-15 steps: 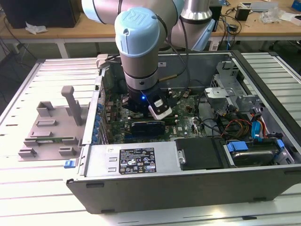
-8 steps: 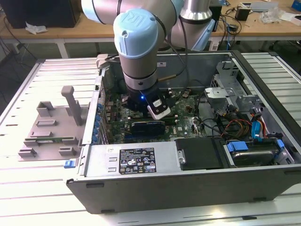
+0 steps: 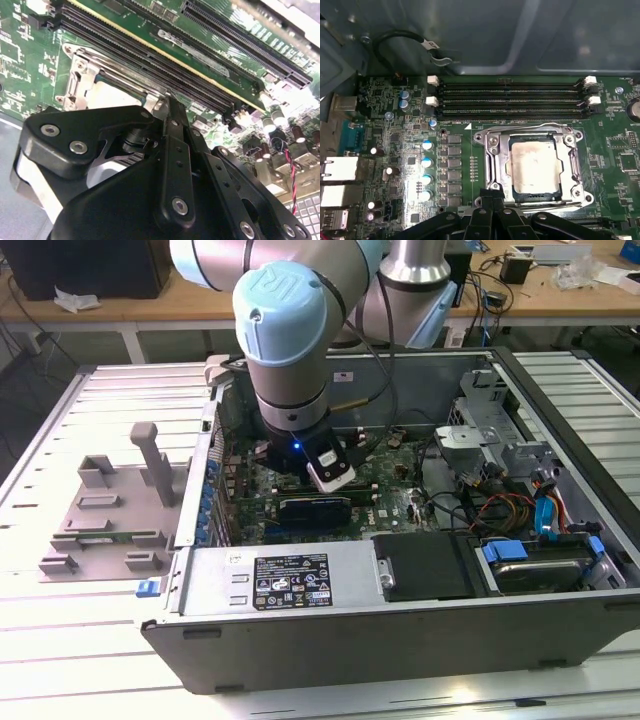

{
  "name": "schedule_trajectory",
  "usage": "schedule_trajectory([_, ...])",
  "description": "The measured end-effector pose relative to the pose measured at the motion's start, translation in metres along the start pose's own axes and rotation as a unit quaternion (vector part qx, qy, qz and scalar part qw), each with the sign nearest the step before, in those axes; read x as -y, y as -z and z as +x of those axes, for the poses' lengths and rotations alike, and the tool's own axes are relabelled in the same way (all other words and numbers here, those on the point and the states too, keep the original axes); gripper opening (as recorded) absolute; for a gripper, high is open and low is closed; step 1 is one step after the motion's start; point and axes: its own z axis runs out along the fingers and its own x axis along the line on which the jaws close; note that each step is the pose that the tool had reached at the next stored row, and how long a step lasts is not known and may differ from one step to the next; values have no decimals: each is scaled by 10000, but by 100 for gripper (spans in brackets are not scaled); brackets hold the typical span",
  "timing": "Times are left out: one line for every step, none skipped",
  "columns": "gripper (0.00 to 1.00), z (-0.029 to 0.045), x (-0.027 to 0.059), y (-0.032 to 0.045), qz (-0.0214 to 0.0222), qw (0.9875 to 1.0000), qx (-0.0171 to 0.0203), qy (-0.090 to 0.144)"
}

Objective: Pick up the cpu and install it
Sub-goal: 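Install the second cpu locking lever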

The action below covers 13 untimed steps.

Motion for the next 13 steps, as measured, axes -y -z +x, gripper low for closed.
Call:
schedule_trajectory([11,5,0,-2,-2,10000,2,-5])
schedule_trajectory([11,16,0,-5,-6,10000,5,-16])
schedule_trajectory([11,24,1,-5,-6,10000,7,-24])
schedule_trajectory([11,27,1,-6,-6,10000,8,-28])
schedule_trajectory([11,29,1,-6,-7,10000,9,-32])
schedule_trajectory([11,30,1,-6,-7,10000,9,-34])
schedule_trajectory([11,30,1,-6,-7,10000,10,-35])
schedule_trajectory([11,31,1,-6,-7,10000,11,-37])
schedule_trajectory([11,34,1,-7,-7,10000,12,-39])
schedule_trajectory([11,39,1,-9,-9,10000,12,-39])
schedule_trajectory([11,42,1,-9,-10,10000,12,-39])
schedule_trajectory([11,43,1,-9,-9,10000,12,-39])
schedule_trajectory([11,44,0,-9,-9,10000,11,-38])
